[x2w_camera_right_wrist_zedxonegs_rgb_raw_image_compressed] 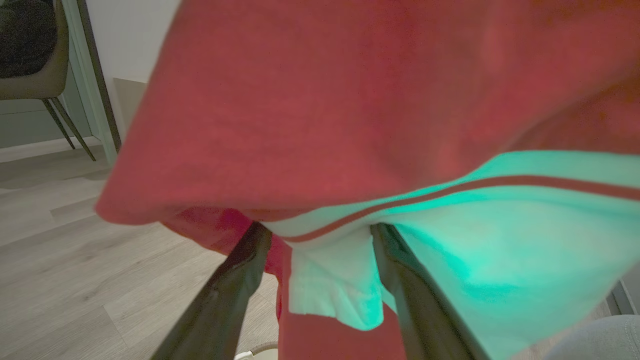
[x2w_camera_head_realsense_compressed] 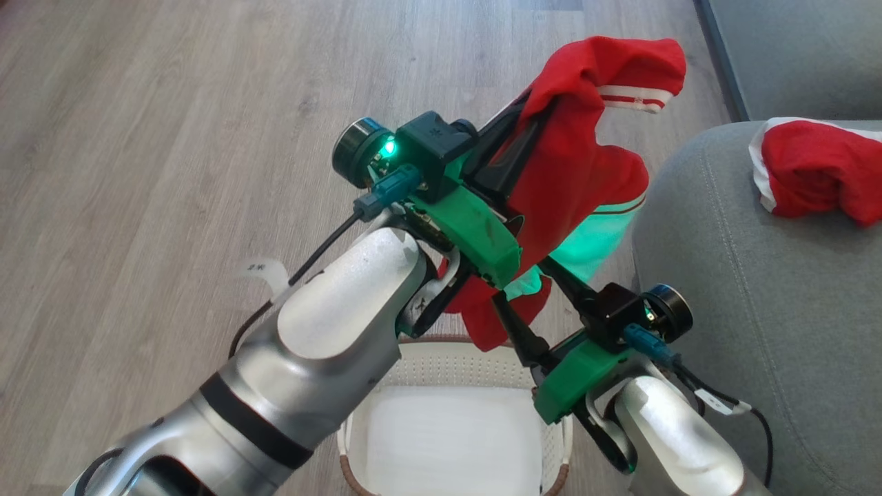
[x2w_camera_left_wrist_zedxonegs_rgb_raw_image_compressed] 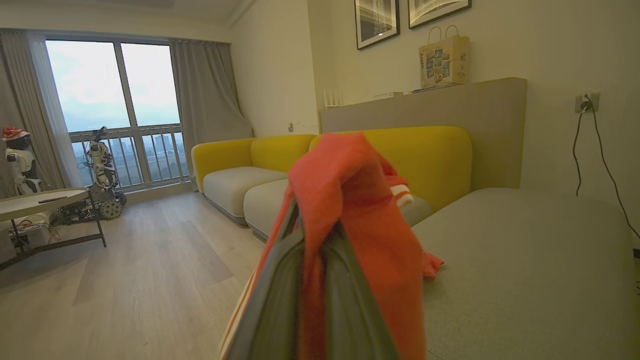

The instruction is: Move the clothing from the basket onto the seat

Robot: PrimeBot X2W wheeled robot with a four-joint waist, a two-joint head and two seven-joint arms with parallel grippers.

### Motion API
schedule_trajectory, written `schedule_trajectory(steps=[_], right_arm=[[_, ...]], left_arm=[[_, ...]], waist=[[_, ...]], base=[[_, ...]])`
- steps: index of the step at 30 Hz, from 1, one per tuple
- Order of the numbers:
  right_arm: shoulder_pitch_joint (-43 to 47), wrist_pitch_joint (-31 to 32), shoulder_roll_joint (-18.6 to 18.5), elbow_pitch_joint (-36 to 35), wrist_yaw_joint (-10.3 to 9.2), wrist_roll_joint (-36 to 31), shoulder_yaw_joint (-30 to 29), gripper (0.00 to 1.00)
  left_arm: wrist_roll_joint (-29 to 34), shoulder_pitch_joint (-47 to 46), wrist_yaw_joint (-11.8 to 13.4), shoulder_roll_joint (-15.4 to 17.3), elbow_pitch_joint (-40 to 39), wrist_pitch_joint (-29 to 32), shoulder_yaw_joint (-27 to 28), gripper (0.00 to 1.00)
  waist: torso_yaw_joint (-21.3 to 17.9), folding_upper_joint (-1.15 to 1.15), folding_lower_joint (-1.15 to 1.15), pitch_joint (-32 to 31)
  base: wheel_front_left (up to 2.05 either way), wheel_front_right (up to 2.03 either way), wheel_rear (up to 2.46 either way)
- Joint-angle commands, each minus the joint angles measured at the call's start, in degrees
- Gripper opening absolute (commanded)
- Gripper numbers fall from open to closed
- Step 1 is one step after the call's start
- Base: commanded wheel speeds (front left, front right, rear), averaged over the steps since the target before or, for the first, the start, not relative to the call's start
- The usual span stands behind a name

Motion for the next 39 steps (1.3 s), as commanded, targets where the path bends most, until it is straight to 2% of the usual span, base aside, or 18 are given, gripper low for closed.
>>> schedule_trajectory(steps=[1,3,4,5,6,7,20,21,22,23,24,30,39], right_arm=[[-3.01,-0.38,0.88,-2.07,-0.02,-0.21,0.5,1.0],[-3.58,-0.38,0.88,-1.85,-0.02,-0.2,0.19,1.0],[-3.79,-0.38,0.88,-1.78,-0.02,-0.21,-0.07,0.74],[-3.9,-0.38,0.88,-1.73,-0.02,-0.21,-0.29,0.42],[-3.97,-0.38,0.88,-1.6,-0.02,-0.22,-0.5,0.25],[-4.0,-0.38,0.88,-1.42,-0.02,-0.18,-0.7,0.02],[-2.89,-0.38,0.88,-3.14,-0.02,-0.6,-5.44,0.0],[-2.83,-0.38,0.88,-3.45,-0.02,-0.65,-6.15,0.0],[-2.79,-0.38,0.88,-3.8,-0.02,-0.71,-6.88,0.0],[-2.8,-0.38,0.88,-4.18,-0.02,-0.82,-7.6,0.0],[-2.8,-0.38,0.88,-4.59,-0.02,-0.98,-8.37,0.0],[-2.75,-0.38,0.88,-6.79,-0.02,-2.56,-12.78,0.0],[-1.58,-0.38,0.47,-10.58,-0.02,-6.9,-20.34,0.0]], left_arm=[[-0.28,-4.6,0.18,0.65,-1.46,-0.53,2.02,0.0],[-0.53,-4.59,0.22,0.64,-1.36,-0.63,2.09,0.0],[-0.65,-4.55,0.26,0.64,-1.27,-0.67,2.14,0.0],[-0.74,-4.49,0.3,0.64,-1.13,-0.71,2.19,0.0],[-0.83,-4.4,0.34,0.64,-0.95,-0.76,2.26,0.0],[-0.91,-4.3,0.37,0.65,-0.75,-0.8,2.36,0.0],[-1.76,-1.82,1.03,2.11,2.32,-1.3,4.73,0.0],[-1.77,-1.41,1.1,2.31,2.55,-1.34,5.04,0.29],[-1.83,-0.92,1.08,2.48,2.78,-1.37,5.33,0.51],[-1.87,-0.4,1.07,2.65,2.95,-1.4,5.65,0.9],[-1.92,0.17,1.05,2.82,3.14,-1.42,5.99,1.0],[-1.02,3.31,0.96,3.68,2.9,-1.47,7.92,1.0],[1.26,9.55,-0.9,4.4,2.52,-1.48,10.67,1.0]], waist=[[0.13,0.0,0.0,0.11],[0.38,0.0,0.0,0.25],[0.49,0.0,0.0,0.31],[0.6,0.0,0.0,0.36],[0.67,0.0,0.0,0.41],[0.7,0.0,0.0,0.47],[-1.65,0.0,0.0,1.38],[-2.0,0.0,0.0,1.46],[-2.36,0.0,0.0,1.52],[-2.77,0.0,0.0,1.59],[-3.21,0.0,0.0,1.65],[-5.78,0.0,0.0,2.02],[-12.28,0.0,0.0,2.15]], base=[[0.0,0.0,0.0],[0.0,0.0,0.0],[0.0,0.0,0.0],[0.0,0.0,0.0],[0.0,0.0,0.0],[0.0,0.0,0.0],[0.0,0.0,0.0],[0.0,0.0,0.0],[0.0,0.0,0.0],[0.0,0.0,0.0],[0.0,0.0,0.0],[0.0,0.0,0.0],[0.0,0.0,0.0]])
